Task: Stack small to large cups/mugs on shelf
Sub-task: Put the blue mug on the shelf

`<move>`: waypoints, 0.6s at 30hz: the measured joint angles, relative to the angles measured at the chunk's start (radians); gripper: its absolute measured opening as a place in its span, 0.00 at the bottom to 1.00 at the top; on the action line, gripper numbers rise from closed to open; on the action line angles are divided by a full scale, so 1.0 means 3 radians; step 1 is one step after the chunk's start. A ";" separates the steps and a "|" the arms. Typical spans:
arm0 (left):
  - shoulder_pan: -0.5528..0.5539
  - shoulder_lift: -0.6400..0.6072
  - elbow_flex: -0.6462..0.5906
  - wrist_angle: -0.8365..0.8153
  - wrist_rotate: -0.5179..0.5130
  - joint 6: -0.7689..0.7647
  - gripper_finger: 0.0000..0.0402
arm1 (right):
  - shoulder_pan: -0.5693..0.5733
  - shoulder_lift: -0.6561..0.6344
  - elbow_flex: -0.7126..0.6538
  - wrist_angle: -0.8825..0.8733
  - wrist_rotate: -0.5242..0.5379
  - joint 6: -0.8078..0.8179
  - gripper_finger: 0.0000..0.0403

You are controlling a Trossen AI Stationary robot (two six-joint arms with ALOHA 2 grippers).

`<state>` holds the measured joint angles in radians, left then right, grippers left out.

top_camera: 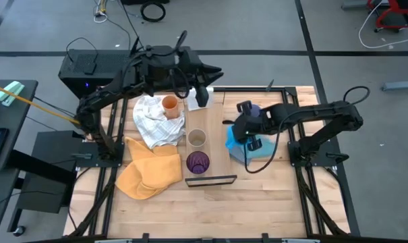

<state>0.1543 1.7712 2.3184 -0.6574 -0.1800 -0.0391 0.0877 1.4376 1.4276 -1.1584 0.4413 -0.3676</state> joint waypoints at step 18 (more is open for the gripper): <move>-0.0003 -0.0130 0.0000 -0.0097 0.0000 0.0084 0.20 | -0.1125 0.0930 0.1988 -0.0590 -0.0920 0.0646 0.01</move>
<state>0.1535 1.7321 2.3184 -0.6865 -0.1799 -0.0139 -0.2499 1.7166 2.0239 -1.3354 0.1653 -0.1739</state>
